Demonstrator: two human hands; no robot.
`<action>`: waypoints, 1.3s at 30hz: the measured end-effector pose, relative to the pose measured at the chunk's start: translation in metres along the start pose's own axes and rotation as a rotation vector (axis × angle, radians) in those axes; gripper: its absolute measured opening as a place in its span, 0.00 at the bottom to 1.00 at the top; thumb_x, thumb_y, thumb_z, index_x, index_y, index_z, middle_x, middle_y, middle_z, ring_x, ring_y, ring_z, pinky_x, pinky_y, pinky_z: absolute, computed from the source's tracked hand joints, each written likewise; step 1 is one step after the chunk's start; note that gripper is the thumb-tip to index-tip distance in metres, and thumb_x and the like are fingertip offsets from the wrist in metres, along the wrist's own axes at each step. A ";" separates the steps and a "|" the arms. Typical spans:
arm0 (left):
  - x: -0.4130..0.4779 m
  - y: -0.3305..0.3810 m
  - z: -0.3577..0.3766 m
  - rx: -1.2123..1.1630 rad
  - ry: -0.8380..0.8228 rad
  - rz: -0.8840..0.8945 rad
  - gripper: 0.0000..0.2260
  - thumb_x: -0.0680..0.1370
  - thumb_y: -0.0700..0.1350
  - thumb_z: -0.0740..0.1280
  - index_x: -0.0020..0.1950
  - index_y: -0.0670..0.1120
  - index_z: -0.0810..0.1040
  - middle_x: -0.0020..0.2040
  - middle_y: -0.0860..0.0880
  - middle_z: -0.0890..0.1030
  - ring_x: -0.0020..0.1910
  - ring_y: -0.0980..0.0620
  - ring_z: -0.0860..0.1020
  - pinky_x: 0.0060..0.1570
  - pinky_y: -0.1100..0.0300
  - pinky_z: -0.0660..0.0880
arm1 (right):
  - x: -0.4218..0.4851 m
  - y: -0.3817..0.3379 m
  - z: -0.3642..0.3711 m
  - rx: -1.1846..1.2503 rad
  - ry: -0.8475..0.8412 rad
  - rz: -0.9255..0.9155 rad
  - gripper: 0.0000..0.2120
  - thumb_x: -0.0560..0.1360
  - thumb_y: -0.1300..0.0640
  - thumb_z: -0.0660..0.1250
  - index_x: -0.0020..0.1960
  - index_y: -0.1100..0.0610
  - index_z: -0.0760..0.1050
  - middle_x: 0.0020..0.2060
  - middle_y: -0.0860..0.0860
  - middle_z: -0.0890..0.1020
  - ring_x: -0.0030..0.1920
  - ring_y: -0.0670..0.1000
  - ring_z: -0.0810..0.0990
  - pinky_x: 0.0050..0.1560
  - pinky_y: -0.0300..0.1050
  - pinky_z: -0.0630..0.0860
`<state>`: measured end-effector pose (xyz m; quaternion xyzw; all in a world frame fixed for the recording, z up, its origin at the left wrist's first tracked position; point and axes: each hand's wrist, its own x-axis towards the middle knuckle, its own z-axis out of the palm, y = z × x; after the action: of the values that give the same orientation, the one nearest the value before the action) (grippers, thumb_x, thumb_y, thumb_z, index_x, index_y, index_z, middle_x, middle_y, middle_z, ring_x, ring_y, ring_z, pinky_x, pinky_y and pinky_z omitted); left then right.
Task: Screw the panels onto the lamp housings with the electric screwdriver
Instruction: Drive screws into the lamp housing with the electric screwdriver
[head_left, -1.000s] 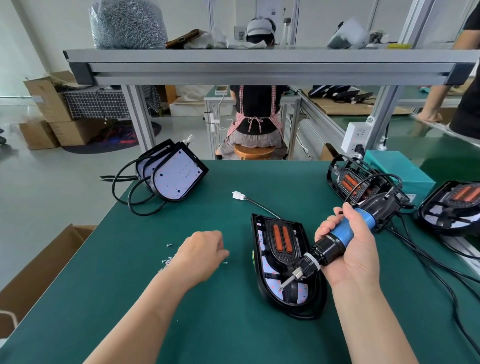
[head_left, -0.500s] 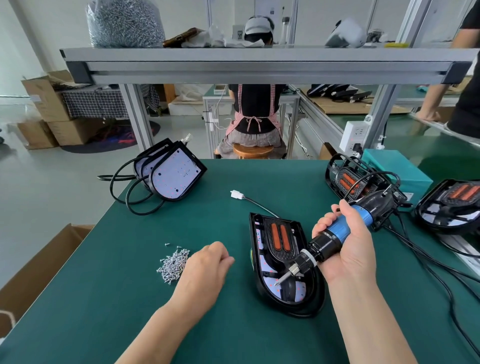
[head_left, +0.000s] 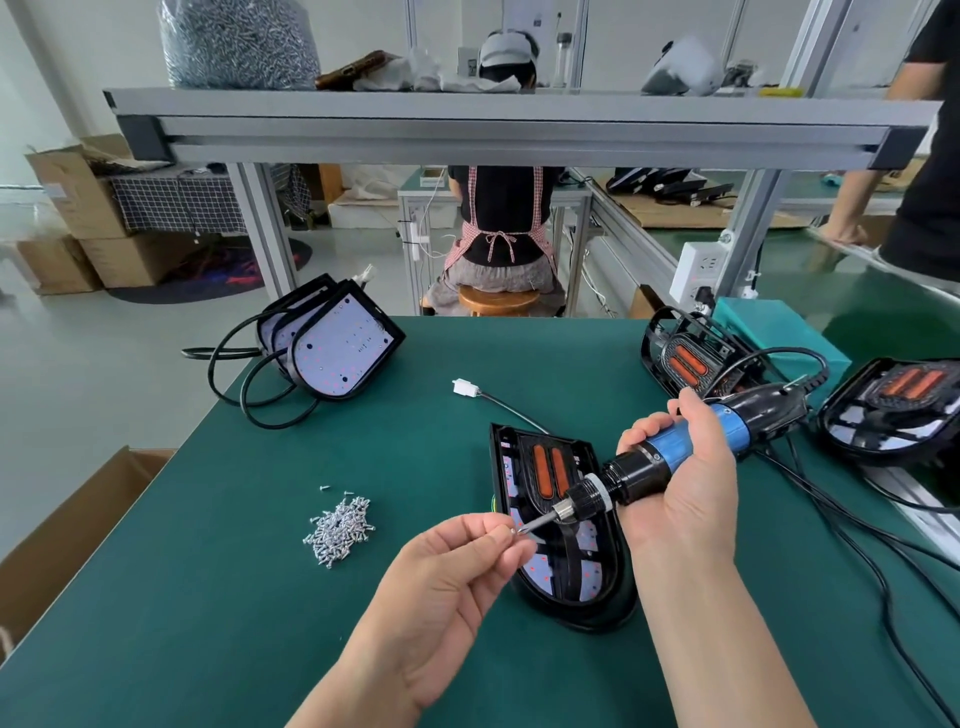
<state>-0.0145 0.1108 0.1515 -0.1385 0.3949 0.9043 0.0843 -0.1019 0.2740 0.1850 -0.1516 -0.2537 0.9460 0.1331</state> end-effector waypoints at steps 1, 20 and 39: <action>-0.001 0.000 0.001 -0.011 0.007 -0.007 0.03 0.67 0.33 0.71 0.38 0.36 0.85 0.39 0.40 0.82 0.38 0.48 0.85 0.37 0.66 0.80 | 0.000 0.000 0.000 0.004 -0.002 0.002 0.09 0.77 0.58 0.72 0.50 0.57 0.72 0.30 0.48 0.76 0.28 0.45 0.76 0.32 0.37 0.76; -0.002 -0.019 -0.002 -0.077 0.083 0.060 0.03 0.66 0.32 0.72 0.38 0.35 0.85 0.39 0.40 0.82 0.39 0.45 0.85 0.37 0.65 0.81 | -0.006 0.005 -0.003 -0.035 -0.028 -0.083 0.13 0.77 0.59 0.72 0.57 0.56 0.71 0.33 0.49 0.75 0.30 0.46 0.75 0.32 0.39 0.75; -0.001 -0.042 0.003 0.478 0.248 0.744 0.16 0.75 0.28 0.69 0.41 0.50 0.83 0.38 0.43 0.86 0.37 0.48 0.86 0.40 0.65 0.80 | -0.014 0.008 0.001 -0.033 0.077 0.013 0.12 0.77 0.56 0.72 0.55 0.56 0.70 0.29 0.48 0.77 0.28 0.47 0.76 0.31 0.39 0.77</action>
<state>-0.0030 0.1416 0.1248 -0.0713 0.6222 0.7333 -0.2646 -0.0905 0.2621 0.1850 -0.1917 -0.2629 0.9360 0.1343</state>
